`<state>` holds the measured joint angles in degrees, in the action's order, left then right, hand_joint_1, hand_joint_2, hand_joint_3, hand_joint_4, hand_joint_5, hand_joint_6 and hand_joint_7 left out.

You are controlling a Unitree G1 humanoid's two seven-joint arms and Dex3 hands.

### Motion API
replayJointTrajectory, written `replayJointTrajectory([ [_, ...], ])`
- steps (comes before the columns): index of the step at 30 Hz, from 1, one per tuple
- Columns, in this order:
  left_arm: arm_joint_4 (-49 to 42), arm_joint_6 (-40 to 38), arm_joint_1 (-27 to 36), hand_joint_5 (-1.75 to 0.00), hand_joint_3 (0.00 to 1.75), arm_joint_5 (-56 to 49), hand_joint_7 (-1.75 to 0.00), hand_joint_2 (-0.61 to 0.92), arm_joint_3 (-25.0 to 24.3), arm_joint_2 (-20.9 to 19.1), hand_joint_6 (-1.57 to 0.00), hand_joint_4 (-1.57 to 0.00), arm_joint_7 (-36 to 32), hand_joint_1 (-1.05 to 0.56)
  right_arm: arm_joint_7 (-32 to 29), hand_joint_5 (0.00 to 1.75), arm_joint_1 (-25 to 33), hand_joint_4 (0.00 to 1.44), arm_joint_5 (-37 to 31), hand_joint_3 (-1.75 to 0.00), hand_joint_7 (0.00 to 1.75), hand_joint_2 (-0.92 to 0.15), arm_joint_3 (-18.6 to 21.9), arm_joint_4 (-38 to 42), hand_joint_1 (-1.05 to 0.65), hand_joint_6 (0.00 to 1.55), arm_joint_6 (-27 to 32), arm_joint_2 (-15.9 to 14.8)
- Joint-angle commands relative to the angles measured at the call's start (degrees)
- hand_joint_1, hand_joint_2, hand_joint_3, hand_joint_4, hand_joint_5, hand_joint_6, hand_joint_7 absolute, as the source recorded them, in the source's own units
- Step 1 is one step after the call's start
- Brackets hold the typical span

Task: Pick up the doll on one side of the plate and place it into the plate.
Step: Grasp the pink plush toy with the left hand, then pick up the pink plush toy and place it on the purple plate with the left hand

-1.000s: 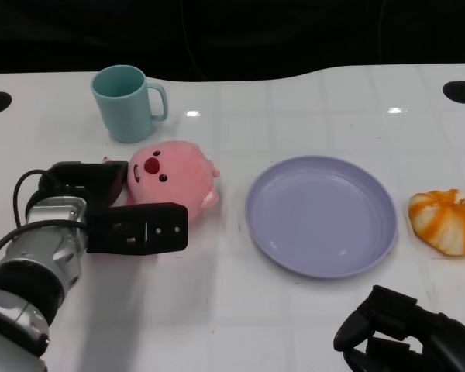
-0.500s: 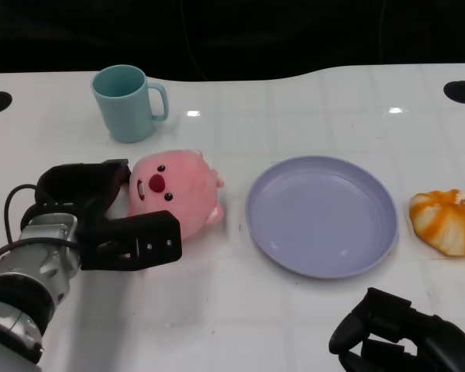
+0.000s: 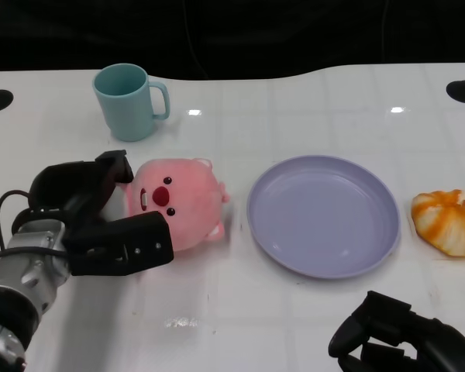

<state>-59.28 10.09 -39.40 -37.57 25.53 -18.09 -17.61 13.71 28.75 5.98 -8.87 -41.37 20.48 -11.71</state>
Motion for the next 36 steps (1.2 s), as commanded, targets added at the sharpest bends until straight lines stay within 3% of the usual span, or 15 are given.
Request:
replayJointTrajectory([
  [1,2.6,-1.41,0.97,-1.75,0.39,1.65,-1.75,0.87,-1.94,-1.55,-0.62,-0.84,1.68,-0.18,-0.48,1.75,0.19,0.65,-0.14,-0.49,1.65,-0.92,0.14,-1.08,-0.3,0.46,0.33,-0.44],
  [9,10.4,-0.93,2.54,-1.75,0.49,6.11,-1.75,0.79,-6.46,-1.47,-0.7,-0.9,4.28,-0.16,-0.26,1.75,-0.08,0.65,0.45,-0.51,1.66,-0.92,0.18,-0.67,-0.28,0.46,0.37,-0.62],
  [12,15.78,-3.1,3.6,-1.75,0.83,7.45,-1.75,0.63,-7.86,-0.78,-0.73,-0.91,6.83,-0.14,-0.04,1.75,0.38,0.66,0.67,-0.5,1.67,-0.92,0.42,-0.88,-0.27,0.47,0.12,-0.79],
  [18,24.16,-5.78,5.12,-1.75,1.17,6.68,-1.75,0.45,-7.57,1.26,-0.76,-0.92,8.57,-0.15,0.58,1.75,1.07,0.67,1.4,-0.51,1.69,-0.92,1.76,-0.59,-0.27,0.46,-1.12,-1.15],
  [25,26.4,-5.75,3.29,-1.75,1.28,5.9,-1.75,0.39,-6.32,5.01,-0.77,-0.94,8.99,-0.19,0.87,1.75,0.9,0.68,0.28,-0.49,1.68,-0.92,1.77,0.36,-0.28,0.48,-2.68,-1.4],
  [29,25.54,-5.57,1.19,-1.75,1.22,4.68,-1.75,0.38,-4.98,7.29,-0.76,-0.94,8.82,-0.19,0.6,1.75,0.83,0.68,0.03,-0.5,1.67,-0.92,0.91,0.49,-0.28,0.48,-2.51,-0.95],
  [31,25.14,-5.76,0.26,-1.71,1.18,4.54,-1.64,0.39,-4.55,8.58,-0.8,-0.92,9.28,-0.18,0.3,1.75,0.92,0.68,-0.1,-0.5,1.67,-0.92,0.53,0.21,-0.27,0.47,-2.4,-0.75],
  [36,23.63,-6.69,-1.97,-1.75,1.32,3.15,-1.74,0.35,-2.39,11.71,-0.79,-0.96,9.85,-0.18,-0.2,1.75,0.97,0.66,-0.13,-0.49,1.66,-0.92,0.02,-0.52,-0.27,0.47,-1.79,-0.75],
])
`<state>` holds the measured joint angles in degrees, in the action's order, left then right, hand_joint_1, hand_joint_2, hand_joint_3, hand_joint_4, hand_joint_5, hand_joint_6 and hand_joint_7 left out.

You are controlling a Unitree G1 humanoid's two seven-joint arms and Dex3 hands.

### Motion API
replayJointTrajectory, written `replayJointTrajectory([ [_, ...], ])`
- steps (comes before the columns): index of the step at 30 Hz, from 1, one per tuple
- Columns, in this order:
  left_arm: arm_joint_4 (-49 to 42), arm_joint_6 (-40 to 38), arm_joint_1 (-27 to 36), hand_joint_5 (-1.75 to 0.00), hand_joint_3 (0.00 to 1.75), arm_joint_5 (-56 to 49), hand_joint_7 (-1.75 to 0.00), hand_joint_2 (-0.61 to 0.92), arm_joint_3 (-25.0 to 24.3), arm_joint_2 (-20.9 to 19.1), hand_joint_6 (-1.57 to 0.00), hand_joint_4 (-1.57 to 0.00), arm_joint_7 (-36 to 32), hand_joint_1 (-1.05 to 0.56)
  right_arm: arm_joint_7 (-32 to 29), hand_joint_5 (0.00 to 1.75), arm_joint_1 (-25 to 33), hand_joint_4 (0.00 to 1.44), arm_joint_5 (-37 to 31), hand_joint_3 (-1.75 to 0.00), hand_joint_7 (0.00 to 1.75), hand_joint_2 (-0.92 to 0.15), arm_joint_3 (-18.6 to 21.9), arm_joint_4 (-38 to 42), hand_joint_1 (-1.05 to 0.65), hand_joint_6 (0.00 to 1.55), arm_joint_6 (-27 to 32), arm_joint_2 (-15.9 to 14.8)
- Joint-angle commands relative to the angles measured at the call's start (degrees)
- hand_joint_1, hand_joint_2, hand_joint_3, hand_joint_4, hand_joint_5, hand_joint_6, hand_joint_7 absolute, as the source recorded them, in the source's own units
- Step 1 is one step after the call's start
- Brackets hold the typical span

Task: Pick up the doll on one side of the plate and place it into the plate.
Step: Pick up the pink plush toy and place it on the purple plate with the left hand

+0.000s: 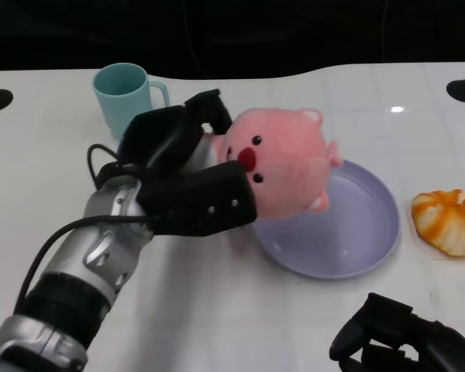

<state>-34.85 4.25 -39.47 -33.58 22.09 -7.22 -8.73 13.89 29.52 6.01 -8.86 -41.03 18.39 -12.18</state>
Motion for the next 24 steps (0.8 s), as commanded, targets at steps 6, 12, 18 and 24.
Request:
replayJointTrajectory([
  [6,-5.04,-1.09,-5.43,-1.75,1.18,-2.22,-1.75,0.39,3.42,4.02,-0.74,-0.93,0.79,-0.18,-0.59,1.75,0.32,0.66,-0.37,-0.5,1.65,-0.92,-1.07,-1.13,-0.28,0.47,0.13,-0.16],
  [12,-10.43,-0.36,-9.02,-1.75,0.98,-3.24,-1.75,0.5,5.6,6.7,-0.72,-0.91,0.37,-0.2,-1.42,1.75,0.41,0.67,-0.84,-0.5,1.66,-0.92,-2.69,-1.56,-0.28,0.48,0.61,0.07],
  [18,-16.73,-0.95,-11.74,-1.75,0.93,-2.63,-1.72,0.5,5.92,9.97,-0.7,-0.89,0.47,-0.2,-1.81,1.75,0.41,0.67,-0.97,-0.51,1.67,-0.92,-3.51,-2.07,-0.28,0.48,1.21,0.34],
  [24,-19.44,-2.13,-13.32,-1.48,0.23,-1.77,-0.61,0.84,6.1,11.59,-0.9,-0.76,3.72,-0.23,-2.26,1.75,0.36,0.68,-2.03,-0.51,1.68,-0.92,-4.49,-2.11,-0.27,0.48,0.79,0.33],
])
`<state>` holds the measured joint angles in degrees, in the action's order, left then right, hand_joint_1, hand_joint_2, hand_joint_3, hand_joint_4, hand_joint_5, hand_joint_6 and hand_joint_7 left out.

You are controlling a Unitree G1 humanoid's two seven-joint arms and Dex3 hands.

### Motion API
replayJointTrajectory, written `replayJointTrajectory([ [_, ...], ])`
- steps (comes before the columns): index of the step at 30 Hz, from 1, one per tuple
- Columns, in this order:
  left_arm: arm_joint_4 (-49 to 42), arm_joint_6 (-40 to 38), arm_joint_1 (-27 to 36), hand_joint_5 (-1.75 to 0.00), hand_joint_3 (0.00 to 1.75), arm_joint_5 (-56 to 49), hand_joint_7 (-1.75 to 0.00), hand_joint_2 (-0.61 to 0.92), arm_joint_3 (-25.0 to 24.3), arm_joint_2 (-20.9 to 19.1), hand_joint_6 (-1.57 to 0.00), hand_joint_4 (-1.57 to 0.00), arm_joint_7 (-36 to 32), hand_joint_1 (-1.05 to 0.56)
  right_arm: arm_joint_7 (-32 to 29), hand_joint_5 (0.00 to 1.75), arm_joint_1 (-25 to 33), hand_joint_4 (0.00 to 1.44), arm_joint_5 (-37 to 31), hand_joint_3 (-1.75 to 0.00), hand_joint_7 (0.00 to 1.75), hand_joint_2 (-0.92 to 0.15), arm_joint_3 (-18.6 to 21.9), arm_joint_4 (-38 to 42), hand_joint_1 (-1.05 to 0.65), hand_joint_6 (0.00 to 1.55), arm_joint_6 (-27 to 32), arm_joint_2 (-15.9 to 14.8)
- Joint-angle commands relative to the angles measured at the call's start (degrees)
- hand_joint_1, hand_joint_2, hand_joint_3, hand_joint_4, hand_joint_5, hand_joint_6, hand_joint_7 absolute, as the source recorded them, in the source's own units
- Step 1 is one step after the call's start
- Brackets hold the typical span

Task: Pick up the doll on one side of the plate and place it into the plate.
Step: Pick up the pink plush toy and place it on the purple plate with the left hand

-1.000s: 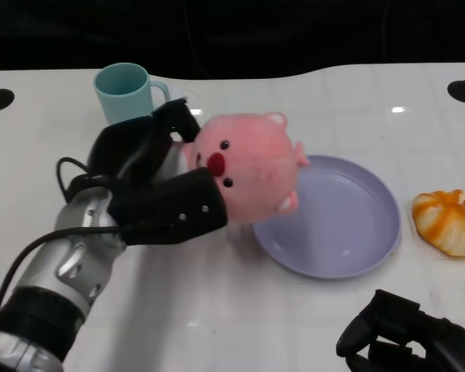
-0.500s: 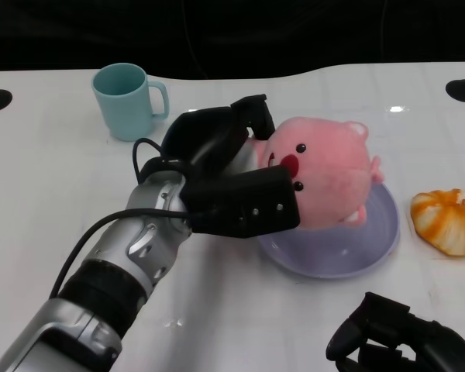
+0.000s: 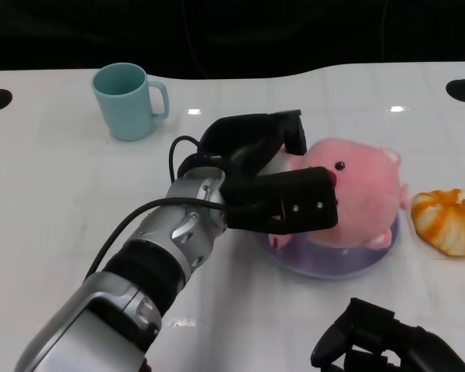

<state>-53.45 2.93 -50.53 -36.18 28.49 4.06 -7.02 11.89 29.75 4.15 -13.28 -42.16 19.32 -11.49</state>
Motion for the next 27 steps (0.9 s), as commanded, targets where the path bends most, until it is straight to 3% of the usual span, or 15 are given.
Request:
replayJointTrajectory([
  [1,-0.99,-1.03,-2.32,-1.41,0.23,1.01,-0.55,0.86,-0.35,0.46,-0.85,-0.73,2.42,-0.22,-0.27,1.75,0.17,0.68,-0.06,-0.51,1.68,-0.92,-0.18,-1.07,-0.27,0.48,0.01,-0.26],
  [6,0.99,-1.9,-1.58,-1.13,0.22,1.1,-0.29,0.92,0.21,-0.31,-0.6,-0.48,5.91,-0.28,-0.22,1.75,0.5,0.68,0.04,-0.52,1.69,-0.92,-0.38,-1.2,-0.27,0.48,-0.27,-0.19],
  [8,2.07,-2.21,-1.43,-0.78,0.24,0.65,-0.15,0.92,0.82,-0.96,-0.51,-0.38,7.91,-0.35,-0.1,1.75,0.43,0.68,0.16,-0.52,1.69,-0.92,-0.24,-1.13,-0.27,0.48,-0.28,-0.24],
  [10,2.99,-1.67,-1.18,-0.56,0.24,0.18,-0.06,0.92,1.51,-1.79,-0.44,-0.33,9.11,-0.41,-0.08,1.75,0.4,0.68,0.11,-0.53,1.69,-0.92,-0.13,-1.06,-0.27,0.48,-0.19,-0.32],
  [15,5.56,-0.08,-0.53,-0.41,0.3,-1.37,0.0,0.92,3.54,-4.43,-0.24,-0.06,11.3,-0.65,0.03,1.75,0.39,0.67,-0.17,-0.52,1.69,-0.92,0.22,-0.75,-0.26,0.47,-0.65,-0.6],
  [16,6.68,-0.2,-0.32,-0.3,0.33,-1.56,-0.01,0.92,3.8,-5.04,-0.18,-0.02,12.05,-0.72,0.04,1.75,0.36,0.67,-0.25,-0.52,1.69,-0.92,0.31,-0.6,-0.26,0.47,-0.8,-0.64],
  [20,11.65,-1.15,1.05,-0.05,0.4,-1.62,0.0,0.92,3.77,-7.21,-0.08,0.0,15.31,-0.84,0.26,1.75,0.25,0.67,0.18,-0.52,1.69,-0.92,0.94,-0.34,-0.26,0.47,-0.71,-0.66],
  [27,23.72,-2.17,6.64,0.0,0.46,1.67,-0.01,0.92,0.24,-11.03,-0.04,0.0,19.74,-0.89,0.74,1.75,0.08,0.67,1.11,-0.52,1.69,-0.92,2.22,-0.57,-0.26,0.47,0.2,-0.75],
])
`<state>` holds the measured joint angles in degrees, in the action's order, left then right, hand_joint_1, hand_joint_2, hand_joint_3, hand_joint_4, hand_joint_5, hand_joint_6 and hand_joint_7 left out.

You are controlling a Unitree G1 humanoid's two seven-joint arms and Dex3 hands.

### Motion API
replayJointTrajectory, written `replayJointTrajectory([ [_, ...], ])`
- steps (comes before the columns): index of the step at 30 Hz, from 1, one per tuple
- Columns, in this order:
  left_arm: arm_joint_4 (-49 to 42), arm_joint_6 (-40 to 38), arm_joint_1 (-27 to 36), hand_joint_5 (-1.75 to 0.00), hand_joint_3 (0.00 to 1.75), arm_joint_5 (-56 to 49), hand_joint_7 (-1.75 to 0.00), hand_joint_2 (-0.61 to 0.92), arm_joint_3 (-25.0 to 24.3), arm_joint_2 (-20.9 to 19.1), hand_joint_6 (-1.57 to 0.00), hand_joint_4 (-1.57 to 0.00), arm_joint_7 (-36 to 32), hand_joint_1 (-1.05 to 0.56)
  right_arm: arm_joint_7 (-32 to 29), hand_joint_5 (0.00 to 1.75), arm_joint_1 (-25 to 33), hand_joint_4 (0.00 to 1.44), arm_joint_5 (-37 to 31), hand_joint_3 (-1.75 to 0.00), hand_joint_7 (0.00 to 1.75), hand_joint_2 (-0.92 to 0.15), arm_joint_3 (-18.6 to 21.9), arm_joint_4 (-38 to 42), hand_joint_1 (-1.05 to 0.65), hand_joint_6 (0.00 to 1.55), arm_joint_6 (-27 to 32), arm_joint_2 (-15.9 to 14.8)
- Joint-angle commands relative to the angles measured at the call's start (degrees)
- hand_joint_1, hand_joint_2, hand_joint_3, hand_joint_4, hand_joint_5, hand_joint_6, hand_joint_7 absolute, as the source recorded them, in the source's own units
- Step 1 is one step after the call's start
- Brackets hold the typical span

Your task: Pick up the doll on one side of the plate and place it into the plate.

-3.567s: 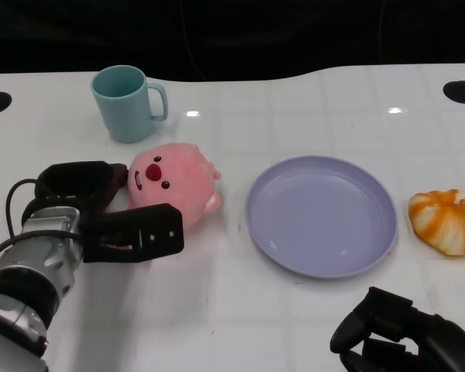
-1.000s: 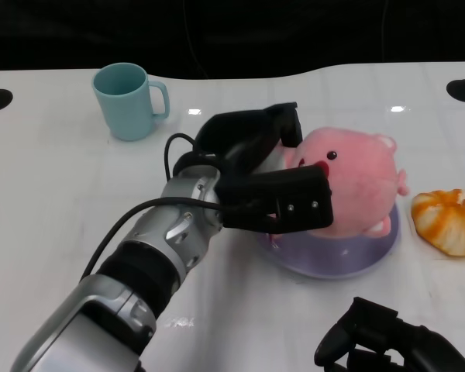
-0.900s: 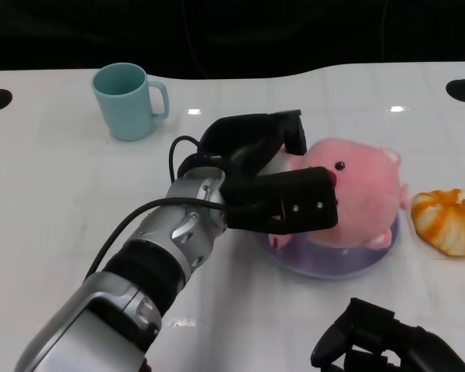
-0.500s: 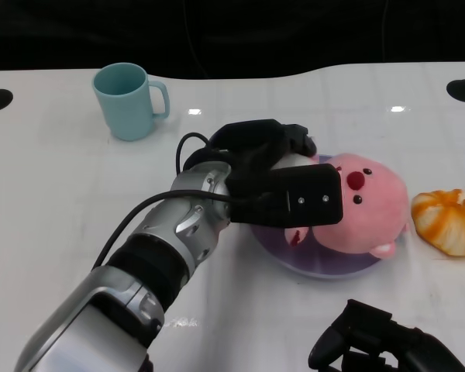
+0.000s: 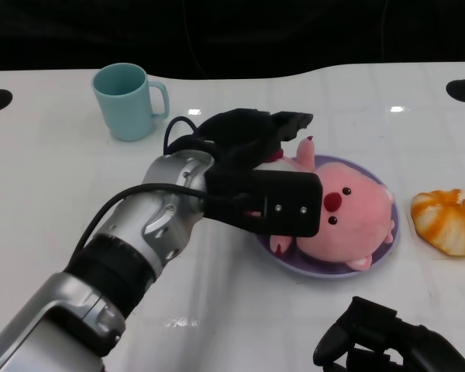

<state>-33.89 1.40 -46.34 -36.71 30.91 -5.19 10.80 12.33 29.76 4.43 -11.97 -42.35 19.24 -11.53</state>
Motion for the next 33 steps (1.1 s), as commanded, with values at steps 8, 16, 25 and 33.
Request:
replayJointTrajectory([
  [8,19.41,-3.36,10.94,-0.03,0.44,9.89,-0.02,0.92,-8.45,-4.48,-0.06,-0.05,7.6,-0.87,0.8,1.75,-0.33,0.67,0.4,-0.52,1.7,-0.92,1.52,0.04,-0.26,0.46,-0.05,-0.95],
  [16,29.14,-3.43,19.6,-0.27,0.29,23.95,-0.08,0.92,-16.44,-4.8,-0.14,-0.07,11.64,-0.65,0.99,1.75,-0.11,0.67,0.54,-0.52,1.7,-0.92,1.36,-0.12,-0.25,0.46,0.06,-0.83],
  [25,40.4,-7.0,29.18,-1.08,0.58,34.86,-0.36,0.77,-21.98,-5.29,-0.49,-0.1,13.05,-0.21,0.99,1.75,-0.52,0.67,0.92,-0.52,1.69,-0.92,1.22,0.02,-0.27,0.46,0.68,-0.57],
  [33,51.33,-15.64,39.73,-1.08,0.92,42.44,-0.79,0.58,-26.58,-1.61,-0.82,-0.72,8.17,-0.09,1.05,1.75,-0.95,0.67,0.53,-0.51,1.69,-0.92,1.33,0.04,-0.3,0.47,0.42,-0.97],
])
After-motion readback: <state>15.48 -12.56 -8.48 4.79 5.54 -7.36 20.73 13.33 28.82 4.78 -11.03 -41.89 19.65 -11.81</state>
